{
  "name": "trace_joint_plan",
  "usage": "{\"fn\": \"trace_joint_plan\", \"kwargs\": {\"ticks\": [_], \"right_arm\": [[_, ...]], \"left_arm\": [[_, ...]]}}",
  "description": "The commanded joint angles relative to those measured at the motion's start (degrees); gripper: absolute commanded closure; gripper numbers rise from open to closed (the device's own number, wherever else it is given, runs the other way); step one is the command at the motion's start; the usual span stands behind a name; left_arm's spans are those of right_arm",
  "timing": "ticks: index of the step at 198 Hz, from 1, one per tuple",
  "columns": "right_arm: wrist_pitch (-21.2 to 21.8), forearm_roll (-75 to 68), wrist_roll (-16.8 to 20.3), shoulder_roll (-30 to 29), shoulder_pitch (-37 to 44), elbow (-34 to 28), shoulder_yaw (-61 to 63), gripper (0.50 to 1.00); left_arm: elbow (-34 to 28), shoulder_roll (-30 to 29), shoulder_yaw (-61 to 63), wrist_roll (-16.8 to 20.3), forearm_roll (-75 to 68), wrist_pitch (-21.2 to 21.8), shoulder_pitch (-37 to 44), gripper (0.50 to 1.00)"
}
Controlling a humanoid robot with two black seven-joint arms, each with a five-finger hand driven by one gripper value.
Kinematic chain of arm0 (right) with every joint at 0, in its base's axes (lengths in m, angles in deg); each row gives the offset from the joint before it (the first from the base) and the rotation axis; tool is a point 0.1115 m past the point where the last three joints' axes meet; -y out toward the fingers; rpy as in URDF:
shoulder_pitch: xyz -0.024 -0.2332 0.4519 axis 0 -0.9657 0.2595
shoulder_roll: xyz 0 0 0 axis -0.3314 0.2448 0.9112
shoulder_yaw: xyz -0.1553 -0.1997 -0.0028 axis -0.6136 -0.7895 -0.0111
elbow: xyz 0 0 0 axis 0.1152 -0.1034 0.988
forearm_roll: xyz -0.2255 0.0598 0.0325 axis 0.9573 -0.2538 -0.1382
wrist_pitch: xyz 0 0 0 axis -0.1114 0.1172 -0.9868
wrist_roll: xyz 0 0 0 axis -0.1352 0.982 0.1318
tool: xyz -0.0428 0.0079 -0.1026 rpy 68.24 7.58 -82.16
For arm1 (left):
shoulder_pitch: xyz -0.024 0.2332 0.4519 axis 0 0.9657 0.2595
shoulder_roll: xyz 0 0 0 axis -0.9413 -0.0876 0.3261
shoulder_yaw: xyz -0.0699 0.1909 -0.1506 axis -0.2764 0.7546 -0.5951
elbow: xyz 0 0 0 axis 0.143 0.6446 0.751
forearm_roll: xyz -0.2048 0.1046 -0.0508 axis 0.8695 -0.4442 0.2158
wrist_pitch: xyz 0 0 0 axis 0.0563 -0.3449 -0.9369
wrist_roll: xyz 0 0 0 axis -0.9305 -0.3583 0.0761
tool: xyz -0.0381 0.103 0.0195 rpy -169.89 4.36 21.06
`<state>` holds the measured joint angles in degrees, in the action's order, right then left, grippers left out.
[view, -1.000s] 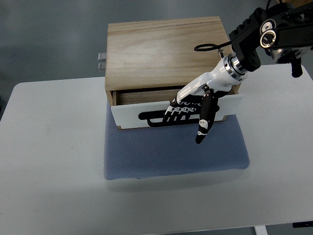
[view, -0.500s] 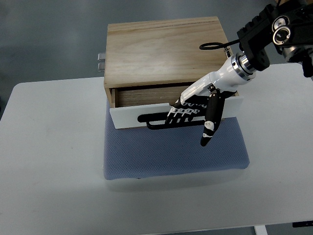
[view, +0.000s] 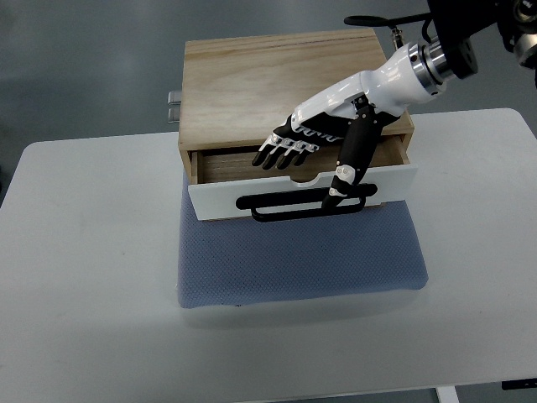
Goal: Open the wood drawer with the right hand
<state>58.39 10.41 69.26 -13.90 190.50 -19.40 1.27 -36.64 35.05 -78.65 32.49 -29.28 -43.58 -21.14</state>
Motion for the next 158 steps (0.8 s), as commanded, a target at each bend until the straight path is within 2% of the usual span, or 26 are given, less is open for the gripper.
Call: {"fn": "trace_joint_plan", "kwargs": {"ticks": [1,36,75,95,105,106,108,145,155,156,158], "right_arm": [[0.0,0.0,0.0,2.8,-0.5,0.6,5.8,0.564],[0.0,-0.4,-0.2,6.8,-6.1,3.1,20.1,0.566],[0.0,-0.2,0.4,7.8,-22.8,8.9,44.3,0.566],[-2.4,0.4,0.8,7.0,-33.5,11.5,59.0,0.566],[-2.4,0.4,0.8,7.0,-33.5,11.5,59.0,0.566],[-3.3,0.5,1.1,6.5,-38.0,12.5,65.6,0.566],[-3.4,0.5,1.4,6.3,-39.0,12.7,67.0,0.566],[-4.4,1.6,6.0,3.0,-51.3,16.0,86.3,0.566],[-4.4,1.6,6.0,3.0,-51.3,16.0,86.3,0.566],[-4.5,3.1,7.0,1.3,-54.1,17.7,91.7,0.566],[-4.5,3.5,7.2,0.8,-54.7,18.2,93.0,0.566]], "left_arm": [[0.0,0.0,0.0,0.0,0.0,0.1,0.0,0.500],[0.0,0.0,0.0,0.0,-0.1,0.1,0.0,0.500],[0.1,0.0,0.0,0.0,0.0,0.0,0.0,0.500],[0.0,0.0,0.0,0.0,0.0,0.1,0.0,0.500],[0.0,0.0,0.0,0.0,0.0,0.1,0.0,0.500],[0.0,0.0,0.0,0.0,0.0,0.0,0.0,0.500],[0.0,0.0,0.0,0.0,0.0,0.0,0.0,0.500],[0.0,0.0,0.0,0.0,0.0,0.0,0.0,0.500],[0.0,0.0,0.0,0.0,0.0,0.0,0.0,0.500],[0.0,0.0,0.0,0.0,-0.1,0.1,0.0,0.500],[0.0,0.0,0.0,0.0,0.0,0.0,0.0,0.500]]}}
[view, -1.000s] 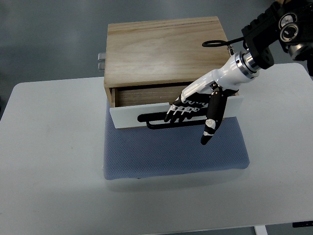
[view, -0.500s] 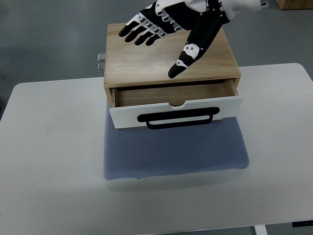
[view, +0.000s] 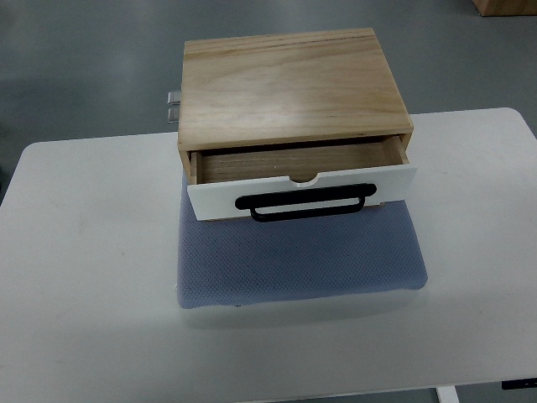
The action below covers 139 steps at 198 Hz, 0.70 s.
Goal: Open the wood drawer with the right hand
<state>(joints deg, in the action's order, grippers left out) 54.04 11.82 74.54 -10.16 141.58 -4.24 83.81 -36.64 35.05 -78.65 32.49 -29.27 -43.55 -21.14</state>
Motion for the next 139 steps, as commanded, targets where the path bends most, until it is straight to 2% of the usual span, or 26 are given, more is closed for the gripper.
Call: {"fn": "trace_joint_plan", "kwargs": {"ticks": [1,25,50,71,139], "right_arm": [[-0.2,2.1,1.9,-3.0,-5.8,3.0,10.5,0.566],[-1.2,8.2,2.7,-8.9,-10.5,8.0,21.6,0.566],[-6.8,12.7,2.6,-13.7,-13.7,13.2,28.2,0.566],[-11.2,14.0,2.2,-15.6,-15.9,17.4,29.9,0.566],[-17.4,14.1,2.1,-19.9,-21.8,24.4,30.6,0.566]], "left_arm": [[0.0,0.0,0.0,0.0,0.0,-0.1,0.0,0.500],[0.0,0.0,0.0,0.0,0.0,0.0,0.0,0.500],[0.0,0.0,0.0,0.0,0.0,0.0,0.0,0.500],[0.0,0.0,0.0,0.0,0.0,-0.1,0.0,0.500],[0.0,0.0,0.0,0.0,0.0,0.0,0.0,0.500]]}}
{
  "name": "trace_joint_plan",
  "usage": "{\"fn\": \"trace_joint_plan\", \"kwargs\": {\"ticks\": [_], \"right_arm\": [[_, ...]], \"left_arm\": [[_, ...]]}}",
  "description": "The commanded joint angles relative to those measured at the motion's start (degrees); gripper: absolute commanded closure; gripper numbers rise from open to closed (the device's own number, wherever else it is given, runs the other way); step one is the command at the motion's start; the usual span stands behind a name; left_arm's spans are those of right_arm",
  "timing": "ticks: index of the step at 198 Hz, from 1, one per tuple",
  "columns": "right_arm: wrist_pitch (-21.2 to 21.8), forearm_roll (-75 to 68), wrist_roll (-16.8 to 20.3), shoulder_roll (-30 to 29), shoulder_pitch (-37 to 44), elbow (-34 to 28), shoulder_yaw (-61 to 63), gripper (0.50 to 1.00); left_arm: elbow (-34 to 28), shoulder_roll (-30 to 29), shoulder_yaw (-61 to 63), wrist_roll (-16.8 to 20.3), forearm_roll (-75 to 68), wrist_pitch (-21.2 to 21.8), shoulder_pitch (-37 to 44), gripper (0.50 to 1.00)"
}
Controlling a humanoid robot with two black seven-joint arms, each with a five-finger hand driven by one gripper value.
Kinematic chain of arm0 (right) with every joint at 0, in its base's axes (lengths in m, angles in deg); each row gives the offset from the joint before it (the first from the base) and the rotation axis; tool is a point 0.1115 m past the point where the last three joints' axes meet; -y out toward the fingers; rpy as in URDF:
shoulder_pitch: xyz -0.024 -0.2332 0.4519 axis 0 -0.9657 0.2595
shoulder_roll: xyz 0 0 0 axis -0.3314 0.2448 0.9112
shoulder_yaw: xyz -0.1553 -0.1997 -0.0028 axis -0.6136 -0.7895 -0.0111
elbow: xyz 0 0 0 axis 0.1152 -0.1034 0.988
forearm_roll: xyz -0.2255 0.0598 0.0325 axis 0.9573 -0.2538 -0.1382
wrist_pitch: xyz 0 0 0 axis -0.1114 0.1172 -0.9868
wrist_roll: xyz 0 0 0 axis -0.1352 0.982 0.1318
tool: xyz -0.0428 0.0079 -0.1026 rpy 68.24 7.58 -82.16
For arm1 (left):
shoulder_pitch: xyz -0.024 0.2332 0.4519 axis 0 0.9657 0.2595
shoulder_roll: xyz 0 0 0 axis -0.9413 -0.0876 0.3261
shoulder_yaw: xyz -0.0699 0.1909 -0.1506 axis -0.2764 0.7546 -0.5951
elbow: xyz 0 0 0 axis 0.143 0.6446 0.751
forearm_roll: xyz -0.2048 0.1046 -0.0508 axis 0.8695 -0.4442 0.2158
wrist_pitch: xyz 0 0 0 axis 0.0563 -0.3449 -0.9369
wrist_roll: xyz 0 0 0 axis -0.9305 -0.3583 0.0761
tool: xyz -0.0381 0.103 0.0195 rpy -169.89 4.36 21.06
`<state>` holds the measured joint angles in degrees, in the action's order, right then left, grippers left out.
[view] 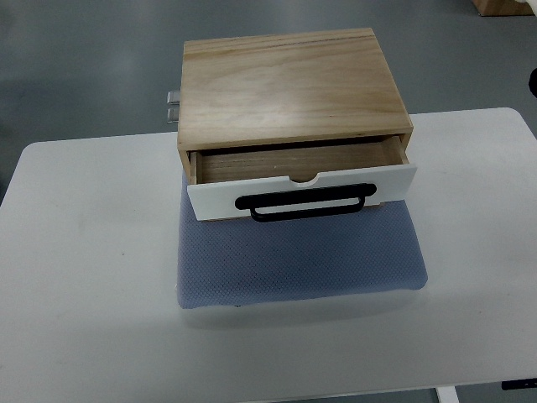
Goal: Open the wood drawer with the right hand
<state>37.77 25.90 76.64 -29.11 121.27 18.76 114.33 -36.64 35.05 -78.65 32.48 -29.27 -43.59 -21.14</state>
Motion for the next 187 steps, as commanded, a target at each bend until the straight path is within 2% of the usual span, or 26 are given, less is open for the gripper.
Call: {"fn": "trace_joint_plan", "kwargs": {"ticks": [1,69,120,187], "right_arm": [[-1.1,0.0,0.0,-1.0,-1.5,1.5,0.1,0.566],[-0.6,1.8,0.0,-3.8,-5.4,8.7,2.7,0.564],[-0.7,2.4,0.0,-6.3,-8.8,9.1,2.1,0.564],[-0.9,2.3,-0.2,-6.4,-9.3,9.1,1.8,0.564]], "left_arm": [[0.0,0.0,0.0,0.0,0.0,0.1,0.0,0.500],[0.0,0.0,0.0,0.0,-0.1,0.0,0.0,0.500],[0.0,0.0,0.0,0.0,0.0,0.0,0.0,0.500],[0.0,0.0,0.0,0.0,0.0,0.0,0.0,0.500]]}}
